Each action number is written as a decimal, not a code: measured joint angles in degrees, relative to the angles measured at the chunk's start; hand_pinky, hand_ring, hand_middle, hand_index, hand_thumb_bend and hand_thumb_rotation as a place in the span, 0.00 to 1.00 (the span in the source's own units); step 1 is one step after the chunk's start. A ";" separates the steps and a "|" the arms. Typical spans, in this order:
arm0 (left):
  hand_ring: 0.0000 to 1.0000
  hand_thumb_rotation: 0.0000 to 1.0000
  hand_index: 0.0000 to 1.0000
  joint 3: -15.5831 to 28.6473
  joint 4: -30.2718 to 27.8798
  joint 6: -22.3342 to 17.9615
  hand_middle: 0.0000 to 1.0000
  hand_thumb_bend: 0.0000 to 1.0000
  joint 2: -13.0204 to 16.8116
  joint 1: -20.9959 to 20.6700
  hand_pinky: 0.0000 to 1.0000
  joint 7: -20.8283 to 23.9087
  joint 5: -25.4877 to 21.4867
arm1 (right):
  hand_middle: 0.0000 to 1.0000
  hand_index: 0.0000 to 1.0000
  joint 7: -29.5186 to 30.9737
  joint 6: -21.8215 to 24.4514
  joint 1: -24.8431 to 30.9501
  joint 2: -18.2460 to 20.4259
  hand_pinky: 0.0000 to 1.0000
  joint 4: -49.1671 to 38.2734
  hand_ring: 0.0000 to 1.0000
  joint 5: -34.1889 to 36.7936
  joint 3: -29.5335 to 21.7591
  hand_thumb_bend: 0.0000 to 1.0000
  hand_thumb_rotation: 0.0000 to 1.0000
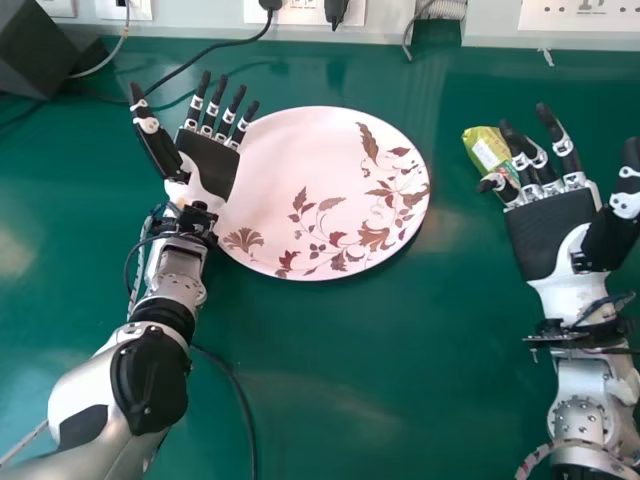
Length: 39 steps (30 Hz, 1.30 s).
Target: Pick up biscuit and place it in the plate
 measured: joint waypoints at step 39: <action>0.96 0.87 1.00 0.75 -0.03 0.35 1.00 1.00 0.24 0.07 0.86 -1.47 -0.30 | 0.98 1.00 -3.35 -2.58 0.83 1.59 0.42 -3.87 0.72 -2.79 2.57 0.75 0.97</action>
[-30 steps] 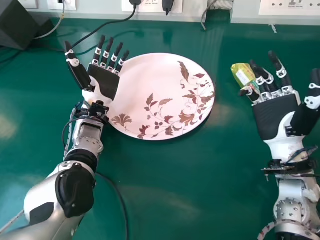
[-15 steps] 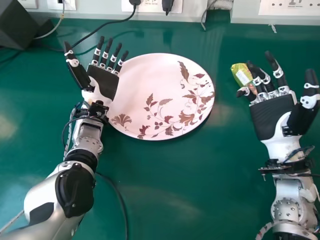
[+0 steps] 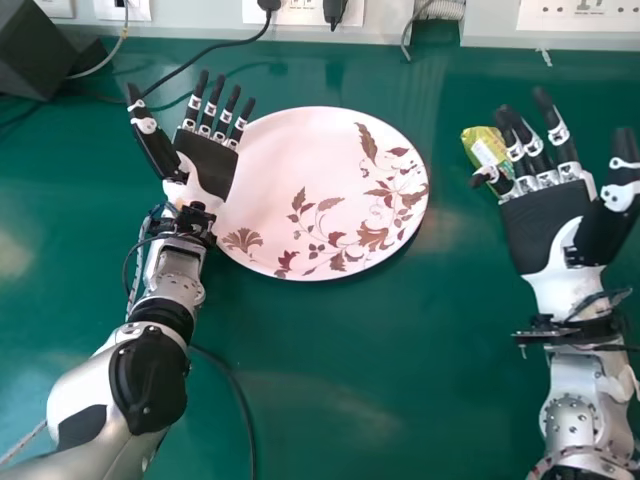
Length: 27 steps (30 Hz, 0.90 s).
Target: Pick up biscuit and place it in the plate
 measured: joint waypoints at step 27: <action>1.00 0.72 1.00 0.72 -0.08 -0.09 1.00 1.00 0.12 0.12 1.00 -4.34 -1.32 | 1.00 1.00 -10.73 -8.05 3.46 0.74 0.91 -5.11 1.00 -11.39 1.69 0.73 0.93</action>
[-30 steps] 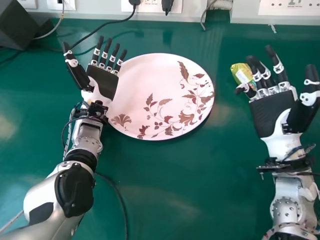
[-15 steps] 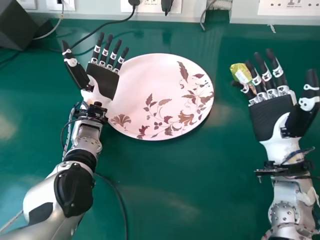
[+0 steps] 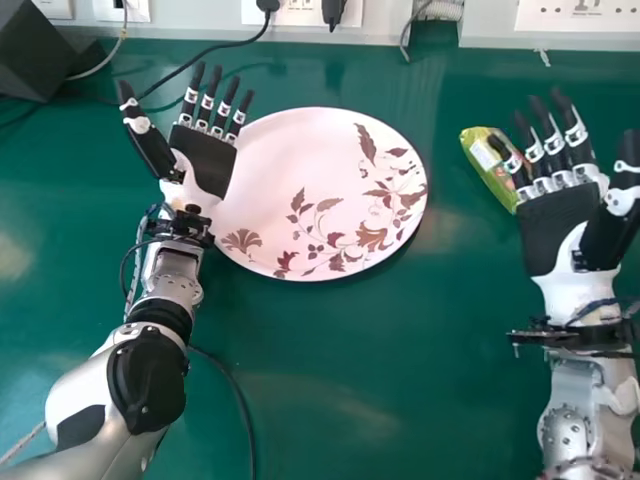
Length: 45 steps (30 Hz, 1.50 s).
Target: Pick up biscuit and place it in the plate
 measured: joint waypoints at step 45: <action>0.87 0.55 0.93 -0.86 0.02 -2.66 0.91 1.00 -0.15 0.34 0.72 0.06 1.45 | 1.00 1.00 -40.94 -9.97 0.03 -3.21 1.00 -6.47 1.00 -58.59 5.99 0.74 0.92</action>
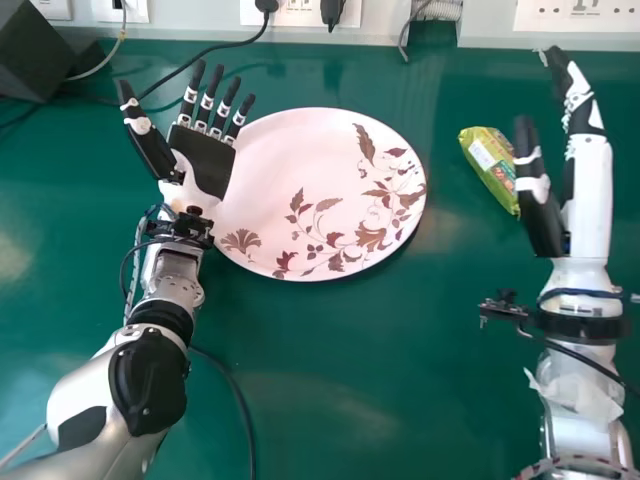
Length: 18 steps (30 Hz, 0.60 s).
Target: Pick up biscuit and place it in the plate
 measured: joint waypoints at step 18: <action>0.84 0.50 0.97 -0.72 -0.02 -1.87 0.91 1.00 0.06 0.35 0.79 0.99 0.73 | 1.00 1.00 3.54 24.71 -0.78 -1.77 1.00 -14.20 1.00 -13.95 7.02 0.73 0.88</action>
